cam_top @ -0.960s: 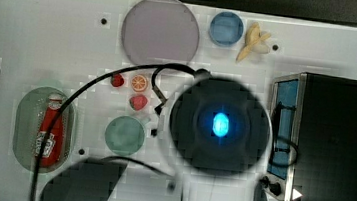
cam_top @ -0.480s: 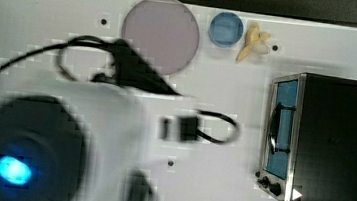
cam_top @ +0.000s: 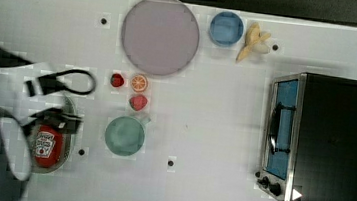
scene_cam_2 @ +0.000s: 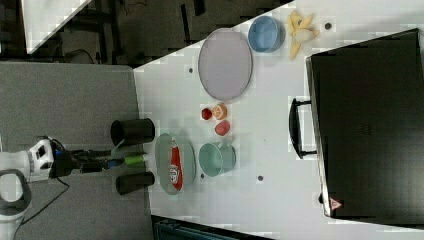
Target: Pick ketchup from strainer and place it on the table
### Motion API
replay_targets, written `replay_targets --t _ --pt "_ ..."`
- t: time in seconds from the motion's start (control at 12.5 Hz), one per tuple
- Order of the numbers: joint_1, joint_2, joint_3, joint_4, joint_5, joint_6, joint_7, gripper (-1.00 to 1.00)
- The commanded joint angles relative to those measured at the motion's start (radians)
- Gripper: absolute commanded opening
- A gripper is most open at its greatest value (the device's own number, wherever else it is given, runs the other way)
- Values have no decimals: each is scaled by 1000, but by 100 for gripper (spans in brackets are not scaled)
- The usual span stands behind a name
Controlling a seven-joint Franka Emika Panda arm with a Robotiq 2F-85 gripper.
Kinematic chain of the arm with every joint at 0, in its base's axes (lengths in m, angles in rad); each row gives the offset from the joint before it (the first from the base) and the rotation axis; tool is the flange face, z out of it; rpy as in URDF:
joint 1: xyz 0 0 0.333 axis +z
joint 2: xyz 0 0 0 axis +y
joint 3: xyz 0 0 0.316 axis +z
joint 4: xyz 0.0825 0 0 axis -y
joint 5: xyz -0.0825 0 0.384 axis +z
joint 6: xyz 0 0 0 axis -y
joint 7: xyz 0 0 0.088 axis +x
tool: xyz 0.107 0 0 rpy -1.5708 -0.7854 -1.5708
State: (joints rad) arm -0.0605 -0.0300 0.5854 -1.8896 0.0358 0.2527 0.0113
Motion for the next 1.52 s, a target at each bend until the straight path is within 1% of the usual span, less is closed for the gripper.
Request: replay_targets --t 0.08,0.24,0.48,0.72,0.96,1.2,1.36,1.52 --pt "14 42 78 -17 0 73 39 100" --pt "18 101 137 -42 -10 124 39 100" --pt "35 181 173 -107 -64 225 43 100" --pt "52 258 174 -184 -166 376 67 100" --pt "54 353 172 -239 -238 509 88 100" --pt "63 460 166 -254 -313 622 179 100" --pt "72 529 154 -252 -385 676 248 100" --pt "87 583 132 -250 -477 711 305 100"
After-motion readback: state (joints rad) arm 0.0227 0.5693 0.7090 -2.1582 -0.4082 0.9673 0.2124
